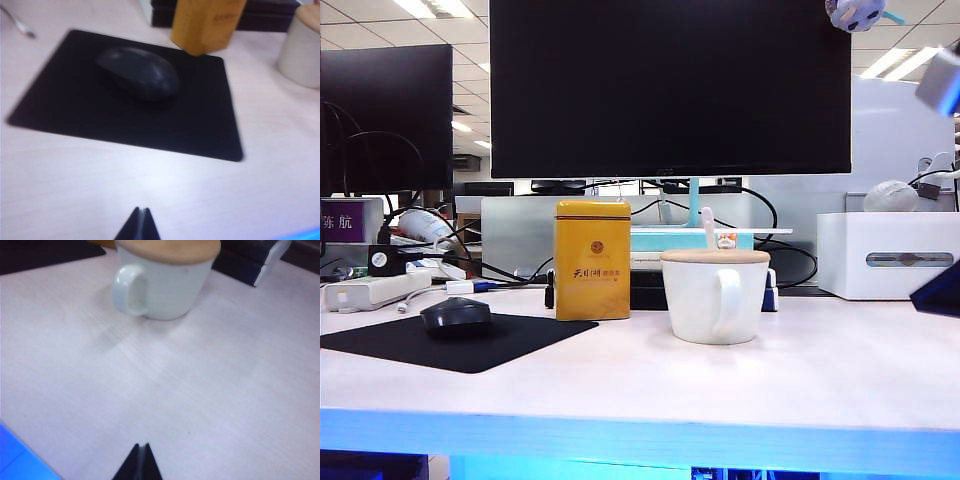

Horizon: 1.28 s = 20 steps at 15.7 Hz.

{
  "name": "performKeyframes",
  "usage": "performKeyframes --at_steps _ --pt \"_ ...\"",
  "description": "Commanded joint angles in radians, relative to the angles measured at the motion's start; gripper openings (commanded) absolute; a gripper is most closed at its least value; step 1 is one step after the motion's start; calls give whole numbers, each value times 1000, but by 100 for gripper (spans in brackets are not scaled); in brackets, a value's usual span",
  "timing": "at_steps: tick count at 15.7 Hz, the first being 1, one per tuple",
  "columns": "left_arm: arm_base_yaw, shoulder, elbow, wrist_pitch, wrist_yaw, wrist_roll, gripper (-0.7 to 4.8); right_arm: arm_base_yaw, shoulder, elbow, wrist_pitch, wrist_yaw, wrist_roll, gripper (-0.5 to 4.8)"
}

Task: Place the black mouse on the black mouse pad.

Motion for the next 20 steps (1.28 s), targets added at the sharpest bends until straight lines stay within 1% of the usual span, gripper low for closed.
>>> performKeyframes --at_steps 1,7,9,10,11,13,15,17,20 --pt "0 0 2 13 -22 7 -5 -20 -2 -9 -13 -4 9 -1" --pt "1 0 2 13 -22 7 -5 -20 -2 -9 -16 -3 9 -1" --pt "3 -21 3 8 -22 7 -4 -16 -49 -10 -37 8 9 -1" --pt "3 -47 2 6 -24 7 -5 -26 -84 -9 -42 -26 9 -1" --pt "3 -81 2 -5 -28 7 -5 -45 -94 -10 -39 -31 9 -1" --pt "2 -159 2 -10 -22 7 -4 -115 -107 -9 -43 -36 9 -1" --pt "2 -228 2 -6 -21 7 -4 -229 -119 -10 -51 -36 9 -1" --pt "2 -317 2 -6 -22 7 -4 -422 -243 -9 -80 -29 9 -1" --pt "3 -367 2 -7 -22 7 -5 -529 -335 -9 -80 -28 9 -1"
